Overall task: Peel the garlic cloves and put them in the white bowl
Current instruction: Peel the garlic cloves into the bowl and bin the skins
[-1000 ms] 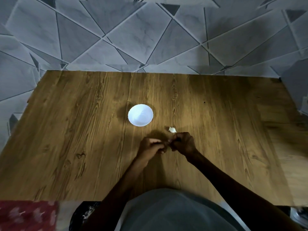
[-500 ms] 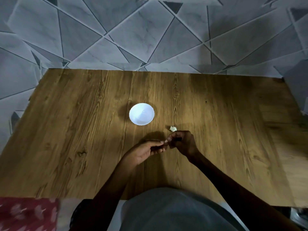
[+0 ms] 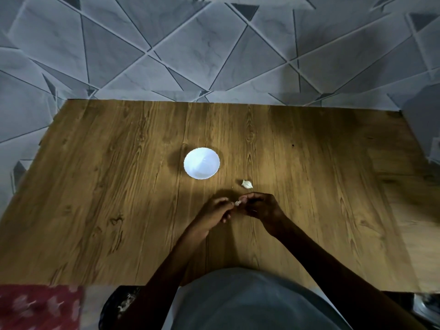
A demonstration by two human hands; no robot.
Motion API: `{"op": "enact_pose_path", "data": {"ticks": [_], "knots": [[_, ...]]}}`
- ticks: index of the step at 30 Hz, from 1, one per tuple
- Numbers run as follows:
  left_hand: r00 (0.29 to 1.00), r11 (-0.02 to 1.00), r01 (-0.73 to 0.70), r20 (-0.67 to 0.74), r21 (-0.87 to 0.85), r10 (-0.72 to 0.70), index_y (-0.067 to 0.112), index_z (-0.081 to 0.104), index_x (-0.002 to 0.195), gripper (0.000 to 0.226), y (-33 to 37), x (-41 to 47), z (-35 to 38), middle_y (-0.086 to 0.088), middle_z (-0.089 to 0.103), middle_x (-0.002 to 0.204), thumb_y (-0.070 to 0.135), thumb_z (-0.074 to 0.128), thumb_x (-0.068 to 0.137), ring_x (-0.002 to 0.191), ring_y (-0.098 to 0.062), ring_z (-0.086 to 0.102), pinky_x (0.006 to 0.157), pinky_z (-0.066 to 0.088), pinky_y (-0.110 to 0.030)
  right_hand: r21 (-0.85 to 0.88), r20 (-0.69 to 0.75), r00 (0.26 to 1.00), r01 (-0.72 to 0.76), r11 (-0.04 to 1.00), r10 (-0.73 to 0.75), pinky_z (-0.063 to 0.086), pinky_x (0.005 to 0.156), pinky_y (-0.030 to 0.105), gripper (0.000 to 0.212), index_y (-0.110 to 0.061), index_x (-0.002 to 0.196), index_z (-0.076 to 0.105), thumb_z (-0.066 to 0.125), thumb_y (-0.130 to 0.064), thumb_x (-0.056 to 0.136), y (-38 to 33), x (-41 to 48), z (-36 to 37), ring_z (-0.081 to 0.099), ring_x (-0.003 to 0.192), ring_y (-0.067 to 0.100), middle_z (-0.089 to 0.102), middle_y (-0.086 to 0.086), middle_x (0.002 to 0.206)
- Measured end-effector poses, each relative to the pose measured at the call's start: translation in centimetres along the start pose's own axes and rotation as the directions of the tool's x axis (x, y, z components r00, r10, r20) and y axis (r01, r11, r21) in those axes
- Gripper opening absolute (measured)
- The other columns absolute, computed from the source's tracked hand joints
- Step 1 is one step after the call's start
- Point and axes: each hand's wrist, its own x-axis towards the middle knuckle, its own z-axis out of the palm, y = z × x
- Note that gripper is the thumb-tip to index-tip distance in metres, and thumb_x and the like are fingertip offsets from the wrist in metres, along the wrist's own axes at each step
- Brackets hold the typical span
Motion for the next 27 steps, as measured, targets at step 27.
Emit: {"op": "enact_pose_path", "data": {"ticks": [27], "knots": [[0.837, 0.761, -0.470, -0.047, 0.448, 0.545, 0.011, 0.076, 0.092, 0.010, -0.3, 0.2, 0.5, 0.006, 0.074, 0.086, 0.017, 0.069, 0.088, 0.080, -0.001, 0.067, 0.071, 0.051, -0.013, -0.098, -0.256, 0.945, -0.236, 0.967, 0.205, 0.056, 0.056, 0.025, 0.010, 0.002, 0.088, 0.071, 0.065, -0.005, 0.091, -1.6, 0.0, 0.7, 0.070, 0.069, 0.019, 0.072, 0.012, 0.080]]}}
